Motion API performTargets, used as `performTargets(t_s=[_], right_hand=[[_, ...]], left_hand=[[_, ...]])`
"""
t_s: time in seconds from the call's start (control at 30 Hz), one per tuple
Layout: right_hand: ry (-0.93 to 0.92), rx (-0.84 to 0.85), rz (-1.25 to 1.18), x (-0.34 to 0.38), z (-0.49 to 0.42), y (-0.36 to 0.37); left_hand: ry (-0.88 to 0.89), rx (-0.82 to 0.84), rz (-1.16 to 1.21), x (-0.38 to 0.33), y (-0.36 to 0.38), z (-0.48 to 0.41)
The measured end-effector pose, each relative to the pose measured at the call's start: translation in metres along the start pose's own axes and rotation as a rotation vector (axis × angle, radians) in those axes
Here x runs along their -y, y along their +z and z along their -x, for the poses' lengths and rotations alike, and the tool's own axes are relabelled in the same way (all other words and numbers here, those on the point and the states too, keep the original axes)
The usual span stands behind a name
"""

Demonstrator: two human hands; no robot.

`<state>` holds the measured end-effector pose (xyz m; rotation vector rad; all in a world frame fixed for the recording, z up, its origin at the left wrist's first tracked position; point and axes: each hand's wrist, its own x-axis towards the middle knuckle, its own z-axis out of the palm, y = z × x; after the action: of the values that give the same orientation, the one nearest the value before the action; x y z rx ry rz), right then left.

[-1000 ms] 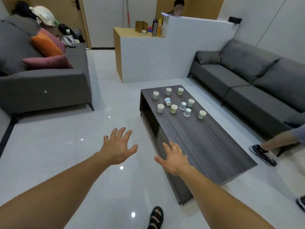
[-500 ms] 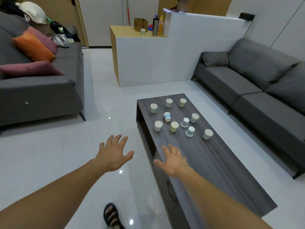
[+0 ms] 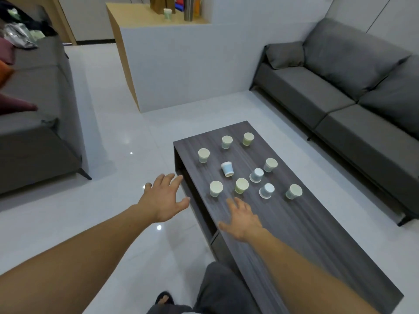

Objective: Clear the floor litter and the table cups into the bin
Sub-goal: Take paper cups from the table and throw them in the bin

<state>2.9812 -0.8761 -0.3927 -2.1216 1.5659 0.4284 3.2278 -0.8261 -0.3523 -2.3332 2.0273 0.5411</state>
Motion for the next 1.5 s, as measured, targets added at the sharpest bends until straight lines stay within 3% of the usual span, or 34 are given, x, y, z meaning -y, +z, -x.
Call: performTargets(t_s=[0.4,0.8,0.87,0.97,1.07,1.2,1.27,1.33,1.37,1.43,1.5], right_hand=[[-0.064,0.106,0.021,-0.008,-0.219,-0.008],[-0.111,0.295,0.11,-0.04,-0.372,0.083],[-0.075,0.267,-0.002,-0.045,-0.379,0.084],[0.062,0.167,-0.376,-0.046,-0.385,0.071],[0.028,0.205,-0.719,-0.039,-0.384,0.047],[0.005,0.243,-0.905,-0.053,-0.383,0.027],[0.025,0.106,-0.818,-0.075,-0.382,0.023],[0.066,-0.115,-0.442,-0.107,-0.383,0.028],[0.112,-0.137,-0.269,-0.122,-0.383,0.031],[0.206,0.016,-0.101,-0.144,-0.381,0.04],[0.253,0.181,-0.081,-0.157,-0.379,0.053]], left_hand=[[-0.062,0.192,0.048,0.028,0.039,-0.186],[-0.067,0.429,0.224,0.04,0.156,-0.304],[-0.054,0.435,0.261,0.038,0.165,-0.314],[-0.026,0.443,0.334,0.026,0.17,-0.331],[0.036,0.417,0.38,0.004,0.166,-0.351],[0.079,0.379,0.426,-0.018,0.162,-0.375],[0.05,0.361,0.437,-0.022,0.162,-0.381],[0.015,0.352,0.417,-0.024,0.162,-0.383],[0.003,0.357,0.403,-0.025,0.163,-0.382],[-0.011,0.377,0.382,-0.026,0.165,-0.379],[-0.019,0.377,0.375,-0.026,0.168,-0.374]])
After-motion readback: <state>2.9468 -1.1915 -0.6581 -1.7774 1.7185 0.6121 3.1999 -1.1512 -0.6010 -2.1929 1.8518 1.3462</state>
